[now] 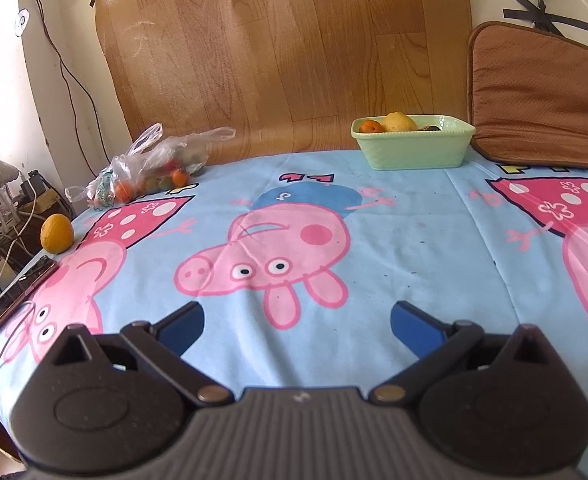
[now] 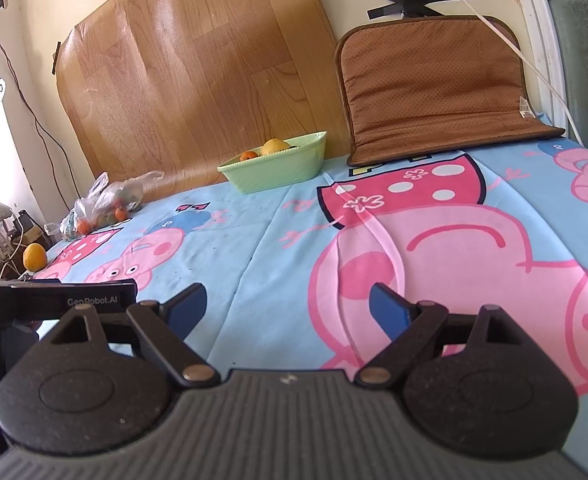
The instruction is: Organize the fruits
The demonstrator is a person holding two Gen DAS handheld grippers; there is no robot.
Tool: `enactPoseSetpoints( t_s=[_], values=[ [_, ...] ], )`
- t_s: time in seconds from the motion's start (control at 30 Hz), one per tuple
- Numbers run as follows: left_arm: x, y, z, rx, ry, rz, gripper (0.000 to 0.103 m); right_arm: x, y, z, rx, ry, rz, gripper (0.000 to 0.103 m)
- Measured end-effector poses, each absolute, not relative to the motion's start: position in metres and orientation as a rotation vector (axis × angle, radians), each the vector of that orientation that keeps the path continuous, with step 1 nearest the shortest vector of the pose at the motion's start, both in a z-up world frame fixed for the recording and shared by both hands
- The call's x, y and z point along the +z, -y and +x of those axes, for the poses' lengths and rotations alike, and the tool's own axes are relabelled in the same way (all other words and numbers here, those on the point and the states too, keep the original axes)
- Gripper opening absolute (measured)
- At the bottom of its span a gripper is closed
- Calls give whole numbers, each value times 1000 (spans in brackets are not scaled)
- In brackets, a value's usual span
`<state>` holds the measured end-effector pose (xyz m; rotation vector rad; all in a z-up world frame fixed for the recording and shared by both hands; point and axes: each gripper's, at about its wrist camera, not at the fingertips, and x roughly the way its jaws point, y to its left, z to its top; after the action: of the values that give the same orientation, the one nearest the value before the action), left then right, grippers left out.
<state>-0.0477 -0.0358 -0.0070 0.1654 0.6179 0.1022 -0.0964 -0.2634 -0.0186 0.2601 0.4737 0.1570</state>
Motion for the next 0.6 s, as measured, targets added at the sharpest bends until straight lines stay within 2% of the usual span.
enactPoseSetpoints(
  t_s=[0.6],
  values=[
    [-7, 43, -46, 93, -604, 215, 103, -22, 262, -93, 158, -480, 255, 90]
  ],
)
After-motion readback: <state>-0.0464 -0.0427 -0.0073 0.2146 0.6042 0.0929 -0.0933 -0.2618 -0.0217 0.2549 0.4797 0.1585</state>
